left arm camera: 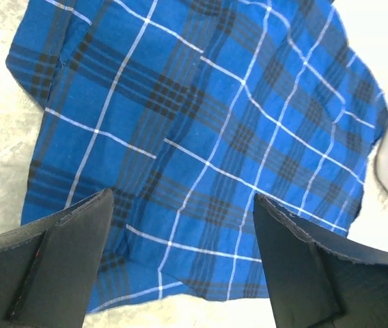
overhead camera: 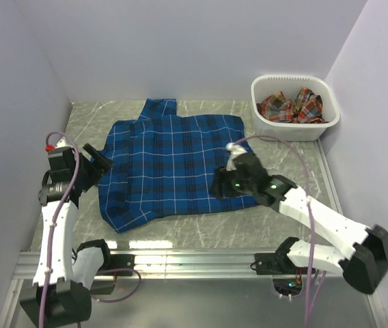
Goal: Fold and stack the long sleeve shirts
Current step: Flatten the shirt out
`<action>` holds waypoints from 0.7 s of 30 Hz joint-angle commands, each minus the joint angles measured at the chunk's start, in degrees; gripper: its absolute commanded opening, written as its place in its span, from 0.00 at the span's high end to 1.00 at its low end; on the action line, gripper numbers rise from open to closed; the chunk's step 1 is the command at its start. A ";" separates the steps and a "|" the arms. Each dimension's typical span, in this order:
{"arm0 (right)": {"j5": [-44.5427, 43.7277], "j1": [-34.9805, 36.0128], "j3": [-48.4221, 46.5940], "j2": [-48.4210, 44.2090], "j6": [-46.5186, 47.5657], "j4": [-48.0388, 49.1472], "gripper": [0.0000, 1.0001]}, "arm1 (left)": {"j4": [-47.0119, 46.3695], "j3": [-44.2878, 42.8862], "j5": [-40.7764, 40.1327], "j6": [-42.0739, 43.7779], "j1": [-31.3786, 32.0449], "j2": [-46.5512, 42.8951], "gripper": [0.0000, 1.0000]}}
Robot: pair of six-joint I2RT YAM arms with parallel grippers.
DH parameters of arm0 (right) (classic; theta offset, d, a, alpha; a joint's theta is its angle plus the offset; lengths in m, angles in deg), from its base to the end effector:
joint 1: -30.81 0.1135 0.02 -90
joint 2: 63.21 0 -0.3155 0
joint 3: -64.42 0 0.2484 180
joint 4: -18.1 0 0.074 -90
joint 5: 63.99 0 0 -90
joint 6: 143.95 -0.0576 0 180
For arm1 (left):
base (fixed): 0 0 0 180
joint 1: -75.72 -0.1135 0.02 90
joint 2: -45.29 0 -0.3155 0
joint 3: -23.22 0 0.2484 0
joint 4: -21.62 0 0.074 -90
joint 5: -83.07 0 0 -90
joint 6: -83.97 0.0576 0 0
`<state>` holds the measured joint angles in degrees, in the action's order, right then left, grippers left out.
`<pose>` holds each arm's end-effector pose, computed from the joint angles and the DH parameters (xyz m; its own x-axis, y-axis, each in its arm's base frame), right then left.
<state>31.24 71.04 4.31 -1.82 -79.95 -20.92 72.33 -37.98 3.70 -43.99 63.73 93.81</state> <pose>0.1626 0.1444 0.3000 -0.7490 -0.0619 -0.6596 -0.4093 0.8261 0.3873 0.1550 0.0221 0.3239 -0.4370 -0.7108 -0.5511 -0.4196 0.7031 -0.5741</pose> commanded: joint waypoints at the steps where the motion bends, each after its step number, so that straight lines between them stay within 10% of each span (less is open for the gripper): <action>1: -1.81 7.39 -6.76 6.62 9.09 4.56 0.31 | -6.66 1.60 1.50 1.74 -0.05 2.72 0.11; 13: -0.57 30.68 -26.01 34.57 30.20 7.11 0.40 | -17.22 -3.57 -2.28 1.91 -0.05 22.05 0.12; 21: -1.02 32.11 -33.58 49.34 34.17 5.00 0.61 | -17.13 -3.67 -2.72 4.03 -0.14 22.42 0.12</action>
<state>31.49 103.58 -26.48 45.45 -49.40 -15.12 57.29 -40.51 1.69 -41.65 63.73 117.91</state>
